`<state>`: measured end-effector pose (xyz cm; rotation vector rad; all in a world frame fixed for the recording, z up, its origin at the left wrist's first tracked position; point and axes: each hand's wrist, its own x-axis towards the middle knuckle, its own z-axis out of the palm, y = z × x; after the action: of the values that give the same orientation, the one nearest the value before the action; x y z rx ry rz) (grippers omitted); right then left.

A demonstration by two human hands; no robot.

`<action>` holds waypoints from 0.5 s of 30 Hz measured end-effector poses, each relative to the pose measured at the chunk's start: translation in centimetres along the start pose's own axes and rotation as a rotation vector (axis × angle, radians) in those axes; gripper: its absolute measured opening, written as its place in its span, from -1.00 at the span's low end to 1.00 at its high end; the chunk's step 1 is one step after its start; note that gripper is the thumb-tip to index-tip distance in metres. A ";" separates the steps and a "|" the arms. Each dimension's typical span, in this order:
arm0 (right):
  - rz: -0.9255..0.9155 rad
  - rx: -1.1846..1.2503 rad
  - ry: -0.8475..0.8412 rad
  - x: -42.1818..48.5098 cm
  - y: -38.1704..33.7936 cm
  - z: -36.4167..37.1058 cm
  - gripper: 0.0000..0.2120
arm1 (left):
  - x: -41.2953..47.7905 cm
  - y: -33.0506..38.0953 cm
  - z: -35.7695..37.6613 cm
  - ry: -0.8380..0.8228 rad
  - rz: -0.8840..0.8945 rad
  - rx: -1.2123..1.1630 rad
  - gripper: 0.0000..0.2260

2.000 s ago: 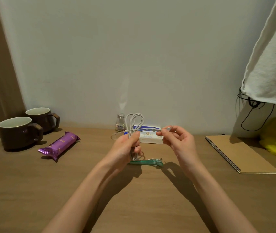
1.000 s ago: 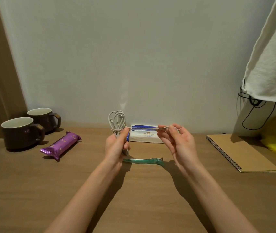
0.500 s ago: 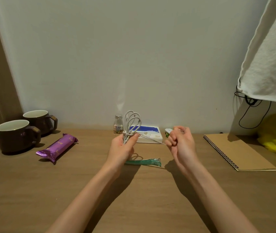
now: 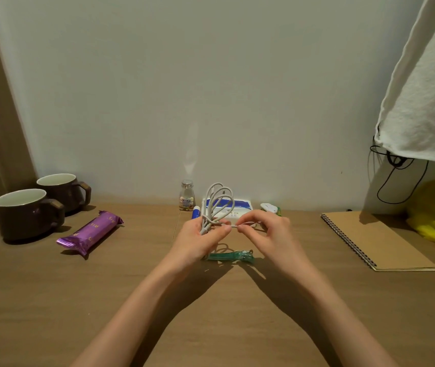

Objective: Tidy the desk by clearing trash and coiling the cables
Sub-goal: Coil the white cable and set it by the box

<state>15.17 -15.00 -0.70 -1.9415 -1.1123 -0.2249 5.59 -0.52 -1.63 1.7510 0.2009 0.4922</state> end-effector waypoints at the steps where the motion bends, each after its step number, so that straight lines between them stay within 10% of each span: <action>1: -0.009 -0.014 0.013 0.0 -0.1 0.0 -0.95 | 0.0 -0.1 0.1 0.000 0.005 0.017 -0.87; 15: 0.057 0.091 -0.133 -0.7 -1.4 1.0 -0.93 | 0.7 -1.9 0.6 0.176 0.056 0.304 -0.86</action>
<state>13.43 -14.32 -0.84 -1.9258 -1.1306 -0.0138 6.69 -0.32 -3.43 2.0139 0.3674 0.6859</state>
